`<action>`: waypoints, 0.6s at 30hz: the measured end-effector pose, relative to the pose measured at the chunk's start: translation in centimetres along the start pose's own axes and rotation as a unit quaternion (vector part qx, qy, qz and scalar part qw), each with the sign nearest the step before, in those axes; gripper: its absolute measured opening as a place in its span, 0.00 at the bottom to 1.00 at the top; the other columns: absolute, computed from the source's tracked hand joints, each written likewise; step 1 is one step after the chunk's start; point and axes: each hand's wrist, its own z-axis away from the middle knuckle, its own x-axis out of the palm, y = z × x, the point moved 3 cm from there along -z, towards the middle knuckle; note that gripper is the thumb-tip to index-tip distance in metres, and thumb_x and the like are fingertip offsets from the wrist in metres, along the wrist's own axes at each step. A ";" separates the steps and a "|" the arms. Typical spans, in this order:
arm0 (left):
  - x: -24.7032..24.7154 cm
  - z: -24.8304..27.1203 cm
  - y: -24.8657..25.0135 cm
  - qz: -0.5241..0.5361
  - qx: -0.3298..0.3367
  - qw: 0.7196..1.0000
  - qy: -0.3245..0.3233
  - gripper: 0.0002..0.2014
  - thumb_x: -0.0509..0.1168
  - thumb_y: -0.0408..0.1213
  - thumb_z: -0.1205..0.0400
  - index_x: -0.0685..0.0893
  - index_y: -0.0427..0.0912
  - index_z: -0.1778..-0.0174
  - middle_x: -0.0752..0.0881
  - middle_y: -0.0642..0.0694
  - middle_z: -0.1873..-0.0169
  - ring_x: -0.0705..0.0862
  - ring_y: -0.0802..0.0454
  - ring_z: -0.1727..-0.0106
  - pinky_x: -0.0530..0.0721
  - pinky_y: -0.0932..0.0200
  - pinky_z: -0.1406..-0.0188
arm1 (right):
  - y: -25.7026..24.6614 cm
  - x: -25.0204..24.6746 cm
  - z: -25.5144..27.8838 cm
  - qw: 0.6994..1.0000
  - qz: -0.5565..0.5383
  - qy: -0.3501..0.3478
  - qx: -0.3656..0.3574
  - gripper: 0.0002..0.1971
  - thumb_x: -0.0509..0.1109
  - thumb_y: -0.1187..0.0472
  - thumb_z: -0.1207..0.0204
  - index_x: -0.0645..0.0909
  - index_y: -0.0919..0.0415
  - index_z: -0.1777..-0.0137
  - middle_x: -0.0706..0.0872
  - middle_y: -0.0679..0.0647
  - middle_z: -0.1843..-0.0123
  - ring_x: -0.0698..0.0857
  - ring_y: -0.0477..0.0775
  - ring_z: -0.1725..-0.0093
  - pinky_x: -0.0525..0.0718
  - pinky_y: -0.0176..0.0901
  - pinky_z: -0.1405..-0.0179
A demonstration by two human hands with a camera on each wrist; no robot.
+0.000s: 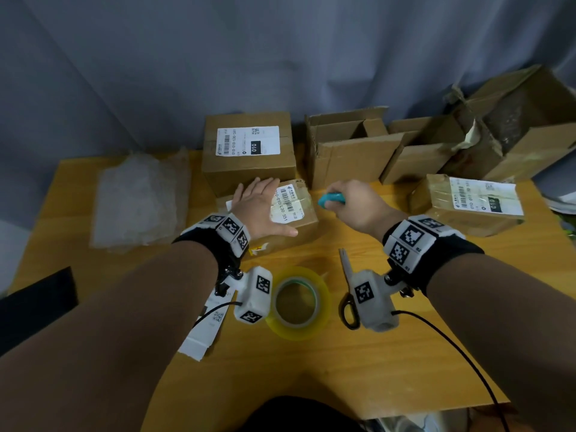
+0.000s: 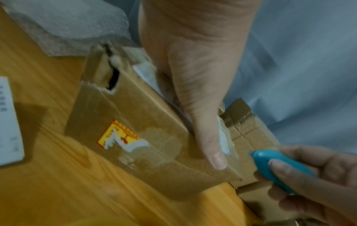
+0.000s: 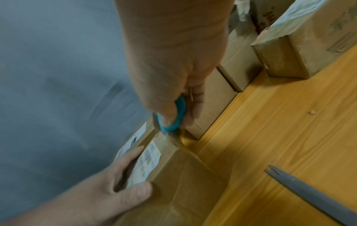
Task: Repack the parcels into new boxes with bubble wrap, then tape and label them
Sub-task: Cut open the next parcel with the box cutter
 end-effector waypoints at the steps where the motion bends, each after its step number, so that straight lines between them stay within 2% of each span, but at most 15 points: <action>1: -0.2 0.4 -0.5 0.001 0.005 1.000 -0.004 0.58 0.71 0.66 0.34 0.47 0.46 0.16 0.50 0.48 0.16 0.45 0.49 0.16 0.38 0.45 0.19 | -0.4 0.0 0.0 1.000 -0.001 0.023 -0.013 0.13 0.64 0.61 0.18 0.79 0.58 0.34 0.84 0.56 0.40 0.81 0.54 0.43 0.73 0.39 0.49; 3: -0.6 1.4 -2.1 -0.009 -0.014 1.000 -0.006 0.57 0.71 0.66 0.34 0.47 0.47 0.16 0.50 0.47 0.16 0.45 0.47 0.16 0.40 0.43 0.19 | -1.6 0.5 -0.1 0.998 -0.012 0.037 -0.043 0.14 0.63 0.61 0.17 0.78 0.56 0.33 0.84 0.57 0.38 0.81 0.56 0.39 0.73 0.38 0.47; 7: -1.3 3.5 -5.3 0.000 -0.064 0.998 -0.022 0.57 0.73 0.64 0.34 0.48 0.49 0.17 0.51 0.46 0.17 0.51 0.43 0.18 0.51 0.41 0.19 | -4.4 2.8 -0.9 0.996 -0.008 0.002 -0.085 0.13 0.63 0.60 0.17 0.78 0.52 0.34 0.84 0.56 0.37 0.81 0.52 0.43 0.77 0.40 0.48; 9: -1.2 4.2 -6.2 0.016 -0.058 0.998 -0.027 0.58 0.75 0.61 0.34 0.47 0.47 0.16 0.52 0.46 0.17 0.53 0.44 0.18 0.56 0.44 0.20 | -6.0 4.1 -1.1 0.994 0.007 -0.013 -0.108 0.14 0.64 0.59 0.18 0.78 0.51 0.33 0.83 0.56 0.36 0.81 0.52 0.42 0.79 0.41 0.46; 12: -1.0 4.6 -6.3 0.040 -0.045 0.998 -0.022 0.57 0.77 0.56 0.32 0.48 0.43 0.17 0.53 0.46 0.18 0.56 0.47 0.18 0.59 0.51 0.22 | -8.1 5.6 -1.6 0.987 0.062 -0.027 -0.148 0.15 0.65 0.60 0.19 0.80 0.53 0.34 0.85 0.55 0.39 0.83 0.55 0.40 0.80 0.49 0.38; 14: -1.2 4.5 -6.2 0.048 -0.045 0.998 -0.025 0.56 0.77 0.55 0.32 0.49 0.42 0.17 0.53 0.45 0.18 0.57 0.48 0.19 0.60 0.53 0.22 | -9.0 5.9 -1.9 0.981 0.100 -0.047 -0.161 0.15 0.65 0.63 0.20 0.81 0.54 0.35 0.87 0.56 0.41 0.84 0.56 0.43 0.81 0.50 0.40; 18: -1.7 4.4 -5.9 0.043 -0.047 0.997 -0.033 0.57 0.78 0.54 0.33 0.50 0.40 0.17 0.56 0.44 0.19 0.61 0.48 0.21 0.64 0.53 0.23 | -9.8 5.8 -2.3 0.966 0.181 -0.060 -0.176 0.16 0.64 0.63 0.20 0.80 0.53 0.33 0.85 0.56 0.38 0.83 0.57 0.41 0.81 0.47 0.41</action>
